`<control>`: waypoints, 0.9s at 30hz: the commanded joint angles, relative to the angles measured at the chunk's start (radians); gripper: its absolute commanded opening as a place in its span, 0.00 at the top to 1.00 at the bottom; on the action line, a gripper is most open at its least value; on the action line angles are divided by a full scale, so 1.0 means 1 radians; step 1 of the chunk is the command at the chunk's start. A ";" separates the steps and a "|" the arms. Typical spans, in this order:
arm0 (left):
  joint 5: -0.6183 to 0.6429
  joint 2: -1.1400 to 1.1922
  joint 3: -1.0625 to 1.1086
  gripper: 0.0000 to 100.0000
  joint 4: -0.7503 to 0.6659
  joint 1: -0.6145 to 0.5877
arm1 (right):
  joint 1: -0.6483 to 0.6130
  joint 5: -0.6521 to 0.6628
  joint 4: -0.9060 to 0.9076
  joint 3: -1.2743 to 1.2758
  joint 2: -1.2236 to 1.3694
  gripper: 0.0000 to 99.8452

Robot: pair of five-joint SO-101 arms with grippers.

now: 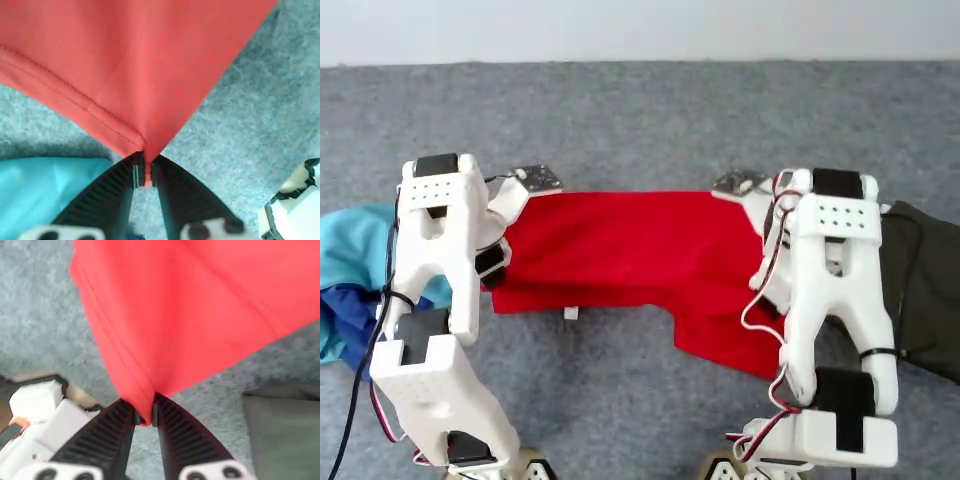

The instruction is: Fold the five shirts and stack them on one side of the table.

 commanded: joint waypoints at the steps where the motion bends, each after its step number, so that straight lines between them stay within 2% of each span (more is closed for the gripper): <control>1: -0.020 0.002 -0.001 0.99 0.021 -0.006 | 0.005 0.021 0.038 0.061 -0.062 0.99; 9: -0.021 0.040 0.001 0.98 0.028 0.021 | 0.005 0.021 -0.010 0.086 -0.062 0.99; 14: -0.023 0.032 0.038 0.91 0.029 0.014 | 0.041 0.026 -0.010 0.089 -0.062 0.99; 17: -0.021 0.032 0.054 0.90 0.029 0.014 | 0.048 0.028 -0.001 0.089 -0.062 0.98; 20: -0.017 0.032 0.054 0.90 0.029 0.014 | 0.045 0.055 0.025 0.084 -0.071 0.91; 24: 0.055 0.031 0.044 0.90 0.029 0.014 | 0.050 0.072 0.036 0.081 -0.074 0.75; 27: 0.104 0.031 0.024 0.90 0.029 0.014 | 0.045 0.077 0.036 0.081 -0.119 0.73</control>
